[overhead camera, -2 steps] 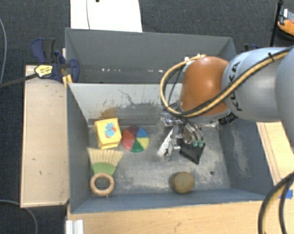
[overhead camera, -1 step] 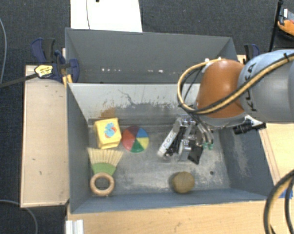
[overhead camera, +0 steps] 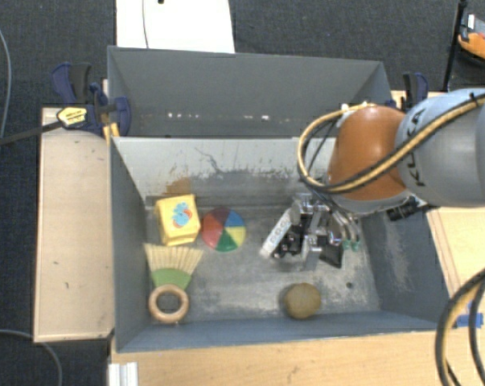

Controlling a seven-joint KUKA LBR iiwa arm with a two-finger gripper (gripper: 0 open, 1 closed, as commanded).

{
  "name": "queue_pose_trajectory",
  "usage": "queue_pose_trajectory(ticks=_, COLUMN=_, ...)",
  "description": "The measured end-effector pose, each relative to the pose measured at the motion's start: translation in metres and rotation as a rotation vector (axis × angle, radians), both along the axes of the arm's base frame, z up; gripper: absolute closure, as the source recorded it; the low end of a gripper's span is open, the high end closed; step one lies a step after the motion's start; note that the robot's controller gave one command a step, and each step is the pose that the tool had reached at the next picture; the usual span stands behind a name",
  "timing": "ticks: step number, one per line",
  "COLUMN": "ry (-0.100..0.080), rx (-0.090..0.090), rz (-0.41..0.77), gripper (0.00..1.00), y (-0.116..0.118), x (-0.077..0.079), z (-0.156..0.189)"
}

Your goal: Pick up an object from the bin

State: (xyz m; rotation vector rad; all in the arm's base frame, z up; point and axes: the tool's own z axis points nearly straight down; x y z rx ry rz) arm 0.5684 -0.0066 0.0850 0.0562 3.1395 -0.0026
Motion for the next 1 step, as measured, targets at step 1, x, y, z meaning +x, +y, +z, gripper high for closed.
queue_pose_trajectory(ticks=1, ry=-0.007, rx=0.007, rz=-0.150, gripper=1.00, y=-0.0130, x=0.0148, z=-0.0128)
